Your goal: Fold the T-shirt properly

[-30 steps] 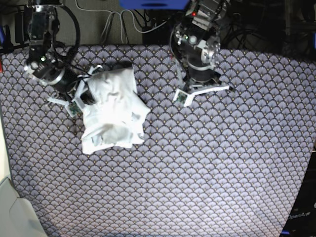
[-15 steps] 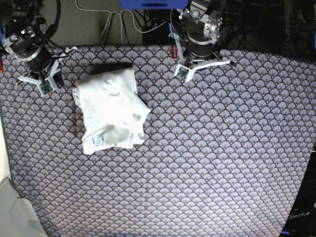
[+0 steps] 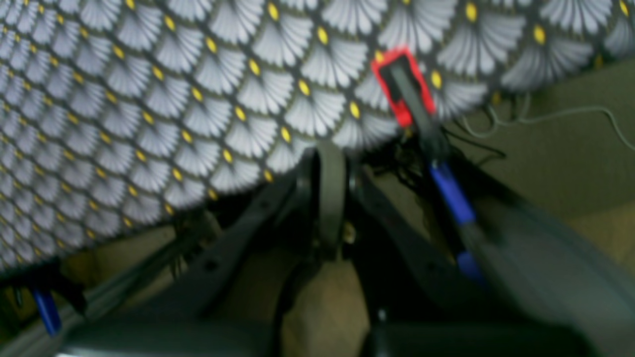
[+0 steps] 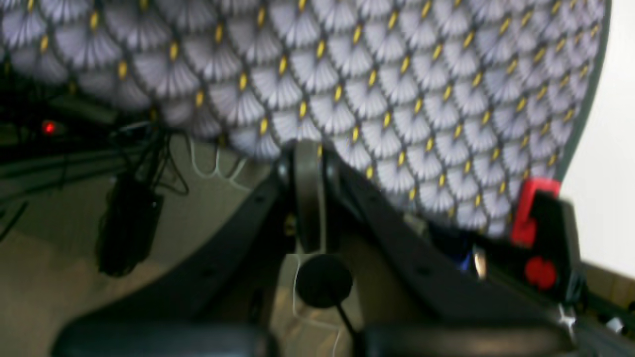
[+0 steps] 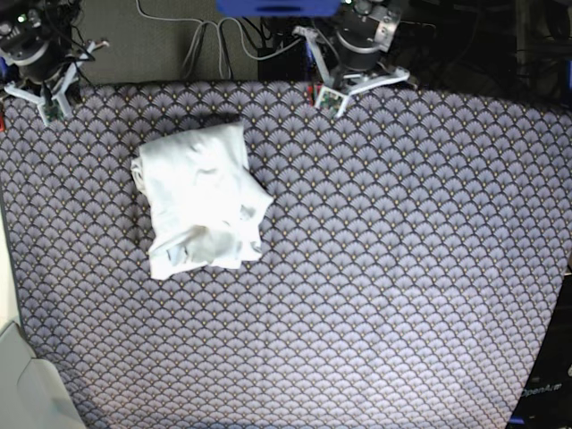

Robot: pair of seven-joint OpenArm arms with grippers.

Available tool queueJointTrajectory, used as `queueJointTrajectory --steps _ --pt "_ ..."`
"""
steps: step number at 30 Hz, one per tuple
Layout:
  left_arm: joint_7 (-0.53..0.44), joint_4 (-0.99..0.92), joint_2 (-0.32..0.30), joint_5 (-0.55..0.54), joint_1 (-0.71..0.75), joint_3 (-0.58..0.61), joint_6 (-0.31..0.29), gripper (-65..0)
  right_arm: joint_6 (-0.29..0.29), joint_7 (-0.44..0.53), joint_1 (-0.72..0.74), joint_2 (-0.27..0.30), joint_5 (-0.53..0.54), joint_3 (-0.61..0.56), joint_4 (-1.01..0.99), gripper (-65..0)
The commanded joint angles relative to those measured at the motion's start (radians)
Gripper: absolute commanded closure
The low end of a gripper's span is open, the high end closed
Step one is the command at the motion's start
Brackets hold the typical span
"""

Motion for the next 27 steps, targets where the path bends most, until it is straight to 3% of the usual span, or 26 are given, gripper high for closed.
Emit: queueJointTrajectory --steps 1,5,9,20,27 --pt "-0.005 0.018 0.002 0.009 0.017 -0.015 0.007 -0.4 -0.005 0.018 -0.015 0.014 0.007 0.029 0.013 0.0" --pt "-0.005 0.018 -0.004 -0.013 0.063 -0.093 0.005 -0.4 -0.005 0.018 -0.063 0.021 0.007 0.101 0.010 0.0" --pt "-0.005 0.018 -0.007 -0.123 0.138 -0.202 0.005 -0.4 -0.005 0.018 -0.098 0.047 0.007 0.144 -0.042 0.0" --pt "-0.016 -0.104 -0.153 -0.453 0.198 -0.351 0.007 -0.4 -0.005 0.025 -0.092 0.097 0.007 0.131 -0.376 0.0" --pt "-0.188 -0.359 -0.171 -0.473 0.114 -0.348 0.008 -0.4 -0.005 0.245 -0.018 0.143 0.005 0.009 -0.683 0.0"
